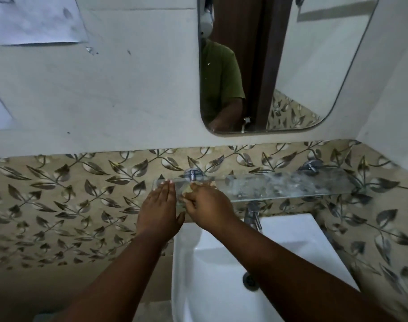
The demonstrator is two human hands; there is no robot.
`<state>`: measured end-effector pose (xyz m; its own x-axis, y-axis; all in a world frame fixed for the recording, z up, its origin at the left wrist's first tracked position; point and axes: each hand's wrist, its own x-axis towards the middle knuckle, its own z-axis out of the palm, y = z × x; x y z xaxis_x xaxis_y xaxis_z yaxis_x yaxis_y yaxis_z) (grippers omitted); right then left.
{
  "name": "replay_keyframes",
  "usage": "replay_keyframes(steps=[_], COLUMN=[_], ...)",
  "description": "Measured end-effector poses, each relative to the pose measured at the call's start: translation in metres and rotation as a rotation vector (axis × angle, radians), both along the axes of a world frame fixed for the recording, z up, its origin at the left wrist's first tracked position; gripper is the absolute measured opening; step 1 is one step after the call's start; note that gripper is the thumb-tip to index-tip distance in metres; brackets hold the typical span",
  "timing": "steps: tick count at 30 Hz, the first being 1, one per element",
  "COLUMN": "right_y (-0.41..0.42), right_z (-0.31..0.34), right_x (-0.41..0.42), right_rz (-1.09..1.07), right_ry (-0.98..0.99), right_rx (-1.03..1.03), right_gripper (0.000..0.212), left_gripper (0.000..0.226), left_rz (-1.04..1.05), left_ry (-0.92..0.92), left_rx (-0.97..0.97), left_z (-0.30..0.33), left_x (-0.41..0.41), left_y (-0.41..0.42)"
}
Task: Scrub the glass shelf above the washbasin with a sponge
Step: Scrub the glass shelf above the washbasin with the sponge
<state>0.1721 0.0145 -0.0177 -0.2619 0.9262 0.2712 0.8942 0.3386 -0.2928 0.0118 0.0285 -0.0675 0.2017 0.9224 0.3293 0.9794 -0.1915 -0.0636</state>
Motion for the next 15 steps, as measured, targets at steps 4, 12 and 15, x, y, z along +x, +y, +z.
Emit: replay_keyframes(steps=[4,12,15], right_y=[-0.004,0.037,0.028], right_z=[0.006,0.008,0.005], right_x=[0.041,0.007,-0.002], right_rz=[-0.213,-0.338,-0.260], right_ry=[0.087,0.136,0.076], right_rx=[0.016,-0.095,-0.105], right_gripper=[0.023,0.041,0.039], left_gripper=[0.095,0.090,0.088], left_rz=[-0.014,-0.042,-0.061], left_ry=[-0.018,-0.034,-0.022], left_rx=[0.005,0.001,0.002], left_z=[-0.004,-0.010,-0.007], left_x=[0.000,-0.006,-0.005], left_y=[0.005,0.008,0.006])
